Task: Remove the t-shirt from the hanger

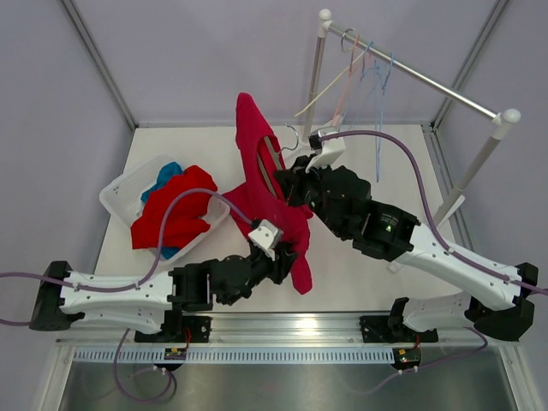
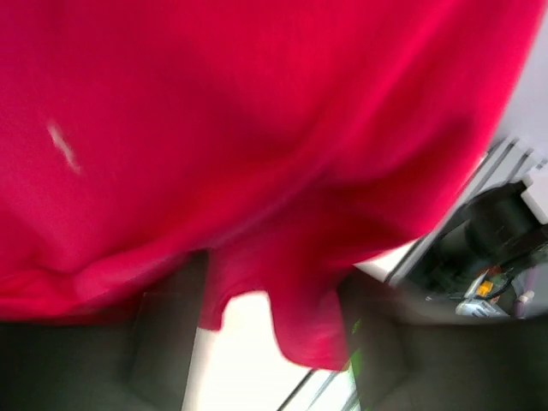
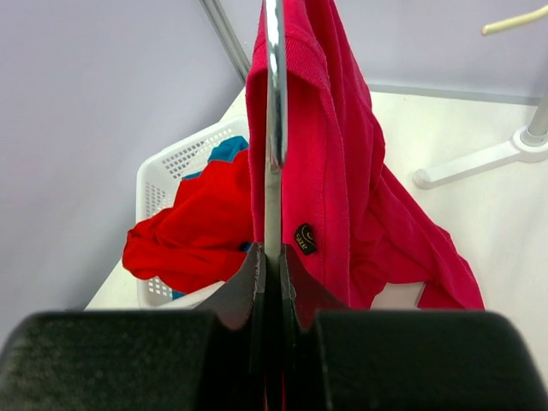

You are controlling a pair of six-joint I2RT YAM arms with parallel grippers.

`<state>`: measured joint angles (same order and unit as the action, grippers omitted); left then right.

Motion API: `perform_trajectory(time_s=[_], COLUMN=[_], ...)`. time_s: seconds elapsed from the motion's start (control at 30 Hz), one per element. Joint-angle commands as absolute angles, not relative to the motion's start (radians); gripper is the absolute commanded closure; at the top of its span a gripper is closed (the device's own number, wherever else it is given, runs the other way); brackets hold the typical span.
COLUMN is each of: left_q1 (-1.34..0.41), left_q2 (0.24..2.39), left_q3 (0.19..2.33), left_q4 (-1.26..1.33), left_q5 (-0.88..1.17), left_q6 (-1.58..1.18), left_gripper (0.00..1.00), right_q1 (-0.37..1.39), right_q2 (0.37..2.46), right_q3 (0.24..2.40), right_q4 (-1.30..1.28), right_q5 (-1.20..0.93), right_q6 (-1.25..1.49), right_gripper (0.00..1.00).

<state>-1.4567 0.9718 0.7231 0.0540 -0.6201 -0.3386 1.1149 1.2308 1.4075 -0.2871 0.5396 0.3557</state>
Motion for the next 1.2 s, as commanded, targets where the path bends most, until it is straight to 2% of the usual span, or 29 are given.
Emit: perform_trajectory(time_s=[0.0,0.03,0.07,0.27,0.5,0.67,0.77,0.8,0.93,1.07,1.17], left_q1=[-1.477,-1.482,-1.486,-1.581,-1.675,-1.689,-1.689,-1.689,-1.666,-1.596,-1.505], left_q2=[1.02,1.025,1.023,0.989,1.023,1.017,0.934,0.878,0.757,0.735,0.773], left_q3=[0.775,0.773,0.762,0.635,0.525,0.48,0.495,0.509,0.571,0.635,0.689], left_q4=[0.189,0.187,0.187,0.17,0.123,0.043,-0.058,-0.096,-0.023,0.21,0.369], left_q5=[-0.709,-0.712,-0.712,-0.73,-0.732,-0.771,-0.885,-0.923,-1.092,-1.086,-1.007], left_q6=[-0.322,-0.325,-0.327,-0.363,-0.549,-0.644,-0.647,-0.617,-0.447,-0.223,-0.105], left_gripper=[0.78,0.94,1.0,1.0,1.0,1.0,1.0,1.0,1.0,1.0,1.0], right_q1=[1.129,1.129,1.129,1.129,1.127,1.127,1.127,1.127,1.127,1.129,1.127], right_q2=[1.189,1.181,1.177,1.158,1.169,1.125,1.049,1.025,0.843,0.71,0.663], right_q3=[1.385,1.381,1.379,1.388,1.423,1.483,1.502,1.497,1.367,1.247,1.198], right_q4=[-0.167,-0.157,-0.144,-0.015,0.161,0.062,-0.144,-0.264,-0.412,-0.431,-0.404], right_q5=[0.563,0.563,0.568,0.609,0.634,0.603,0.578,0.571,0.442,0.276,0.14], right_q6=[0.387,0.38,0.368,0.244,0.115,0.097,0.161,0.185,0.348,0.443,0.5], right_gripper=[1.0,1.0,1.0,1.0,1.0,1.0,1.0,1.0,1.0,1.0,1.0])
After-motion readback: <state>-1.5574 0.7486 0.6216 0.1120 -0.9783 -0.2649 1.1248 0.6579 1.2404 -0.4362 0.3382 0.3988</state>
